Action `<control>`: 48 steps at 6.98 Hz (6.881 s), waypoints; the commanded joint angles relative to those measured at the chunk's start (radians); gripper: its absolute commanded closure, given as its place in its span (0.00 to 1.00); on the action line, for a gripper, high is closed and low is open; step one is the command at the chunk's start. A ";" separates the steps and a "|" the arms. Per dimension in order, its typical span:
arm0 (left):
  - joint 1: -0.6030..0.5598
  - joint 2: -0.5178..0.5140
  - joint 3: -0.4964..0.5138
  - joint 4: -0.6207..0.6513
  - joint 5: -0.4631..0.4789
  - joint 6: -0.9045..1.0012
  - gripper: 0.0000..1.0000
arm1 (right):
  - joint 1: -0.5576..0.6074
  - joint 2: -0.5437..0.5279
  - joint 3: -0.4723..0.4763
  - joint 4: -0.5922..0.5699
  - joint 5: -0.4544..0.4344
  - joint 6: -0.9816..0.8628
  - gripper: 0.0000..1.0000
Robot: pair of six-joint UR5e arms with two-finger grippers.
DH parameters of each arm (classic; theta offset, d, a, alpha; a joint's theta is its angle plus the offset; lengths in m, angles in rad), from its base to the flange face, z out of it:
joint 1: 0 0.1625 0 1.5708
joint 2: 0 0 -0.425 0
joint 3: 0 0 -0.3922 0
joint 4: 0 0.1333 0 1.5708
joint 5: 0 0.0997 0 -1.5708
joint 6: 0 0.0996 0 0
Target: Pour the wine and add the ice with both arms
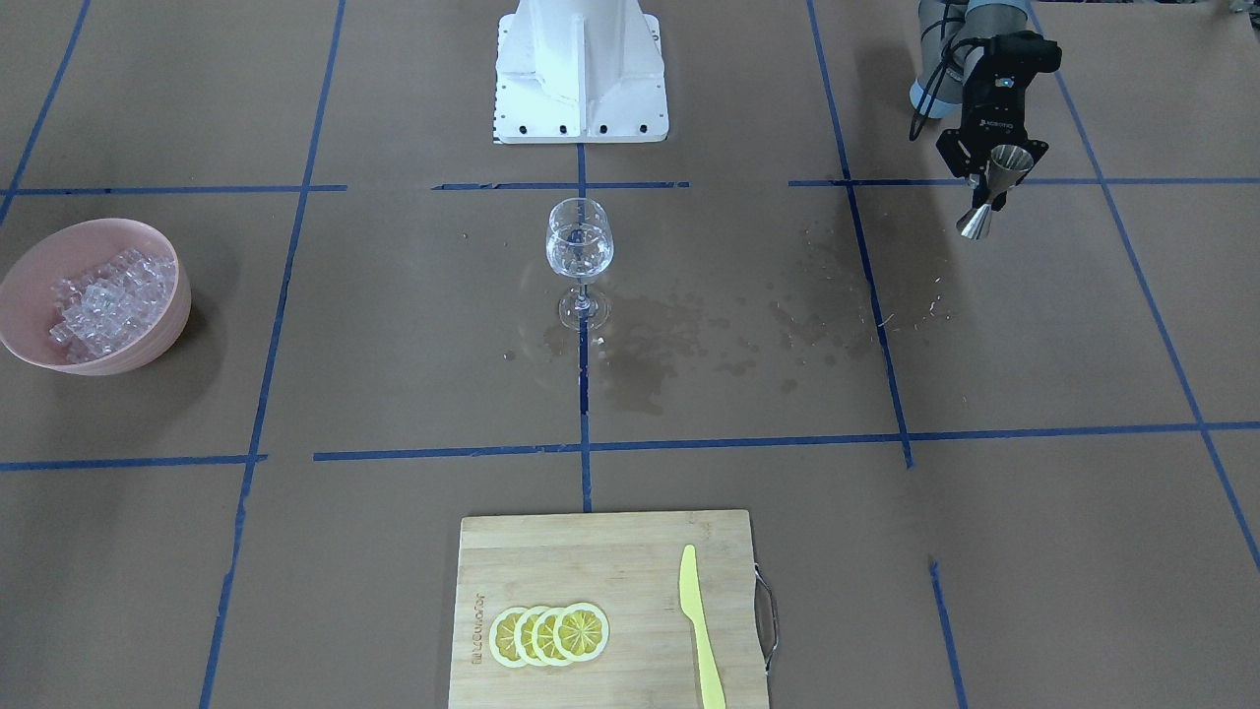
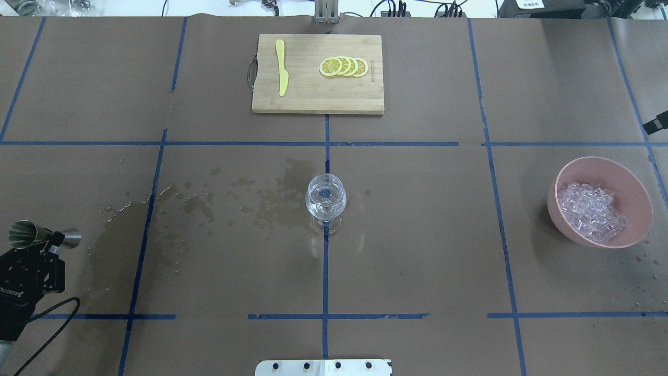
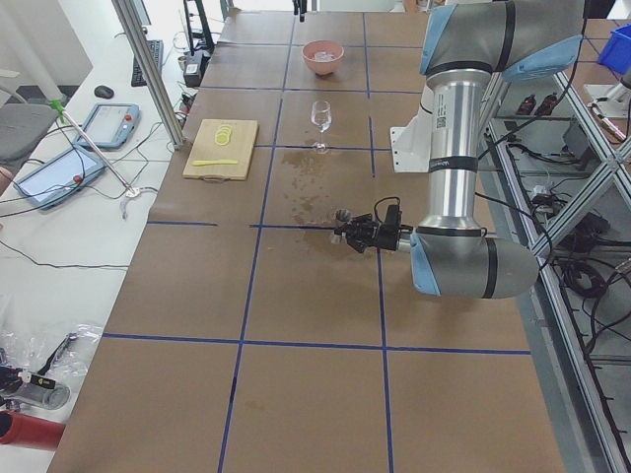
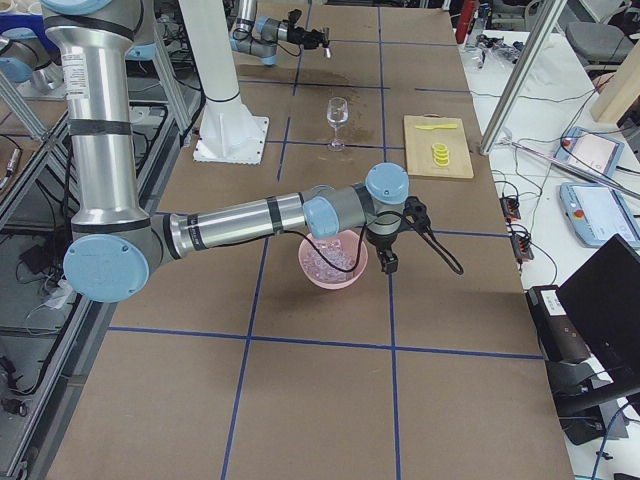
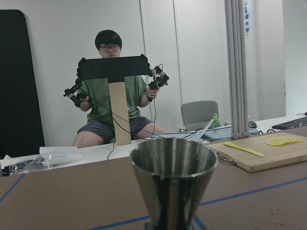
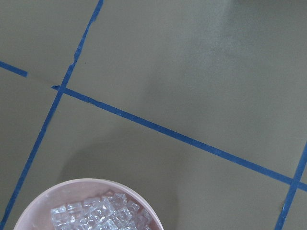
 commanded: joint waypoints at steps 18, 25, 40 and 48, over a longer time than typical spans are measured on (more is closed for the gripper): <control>0.004 -0.280 -0.147 -0.303 0.217 0.493 1.00 | 0.000 0.002 0.008 0.000 -0.002 0.000 0.00; 0.028 -0.209 -0.138 -0.395 0.342 0.492 1.00 | 0.000 0.001 0.031 0.000 -0.002 0.015 0.00; 0.069 -0.185 -0.115 -0.405 0.386 0.496 0.95 | 0.000 -0.002 0.054 0.002 -0.002 0.057 0.00; 0.093 -0.185 -0.165 -0.351 0.383 0.505 0.00 | 0.000 -0.001 0.058 0.002 -0.002 0.058 0.00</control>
